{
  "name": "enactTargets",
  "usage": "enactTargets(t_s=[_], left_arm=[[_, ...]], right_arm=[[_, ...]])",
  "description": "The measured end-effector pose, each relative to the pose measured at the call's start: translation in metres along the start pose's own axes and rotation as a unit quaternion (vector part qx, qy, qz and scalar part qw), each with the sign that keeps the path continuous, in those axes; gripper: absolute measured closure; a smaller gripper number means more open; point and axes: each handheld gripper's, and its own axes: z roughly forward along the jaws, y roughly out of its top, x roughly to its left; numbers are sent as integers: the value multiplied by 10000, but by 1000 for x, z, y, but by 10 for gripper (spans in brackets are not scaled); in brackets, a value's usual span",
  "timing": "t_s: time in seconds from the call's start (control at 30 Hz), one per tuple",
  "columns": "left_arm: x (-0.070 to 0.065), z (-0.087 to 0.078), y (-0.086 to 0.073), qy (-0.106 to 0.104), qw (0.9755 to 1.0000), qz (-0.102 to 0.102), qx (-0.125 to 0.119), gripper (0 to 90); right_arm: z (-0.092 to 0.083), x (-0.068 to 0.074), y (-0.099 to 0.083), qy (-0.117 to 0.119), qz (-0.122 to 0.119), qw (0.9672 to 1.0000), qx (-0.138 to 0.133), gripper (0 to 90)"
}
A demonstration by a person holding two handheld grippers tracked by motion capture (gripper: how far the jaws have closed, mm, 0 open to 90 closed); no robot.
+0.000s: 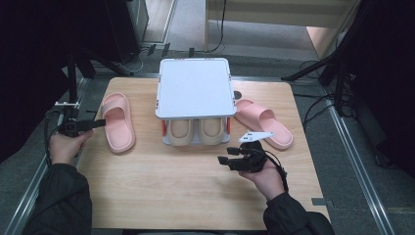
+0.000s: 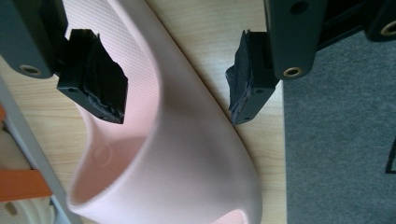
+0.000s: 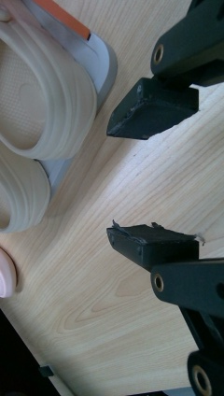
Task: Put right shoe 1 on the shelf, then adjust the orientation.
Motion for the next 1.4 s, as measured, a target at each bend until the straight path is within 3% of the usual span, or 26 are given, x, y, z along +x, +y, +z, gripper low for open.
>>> enactTargets(t_s=[0.23,0.43,0.6,0.67,0.93,1.07,1.13,1.23,1.4], left_arm=[[2,12,5,39,10000,41,3,376],[1,22,12,75,9998,-39,-194,415],[-1,32,15,87,9999,-65,-58,430],[-2,34,16,223,9997,2,-48,467],[1,30,15,273,9995,25,-139,585],[-1,27,16,344,9993,77,-150,747],[-1,27,16,214,9997,-17,-112,773],[-2,27,17,239,9997,-14,-84,781],[-2,26,19,105,9995,-283,-34,808]], right_arm=[[-7,-1,-6,-158,77,9998,-83,449],[-19,-4,-15,-334,241,9990,-165,449],[-24,-4,-19,-399,310,9986,-177,449],[-25,-5,-20,-424,318,9984,-186,449],[-26,-5,-21,-457,345,9982,-198,449],[-24,-4,-20,-432,310,9984,-182,449],[-24,-4,-20,-426,308,9985,-180,449],[-24,-4,-20,-422,311,9985,-175,449],[-24,-4,-20,-413,308,9985,-183,449]])
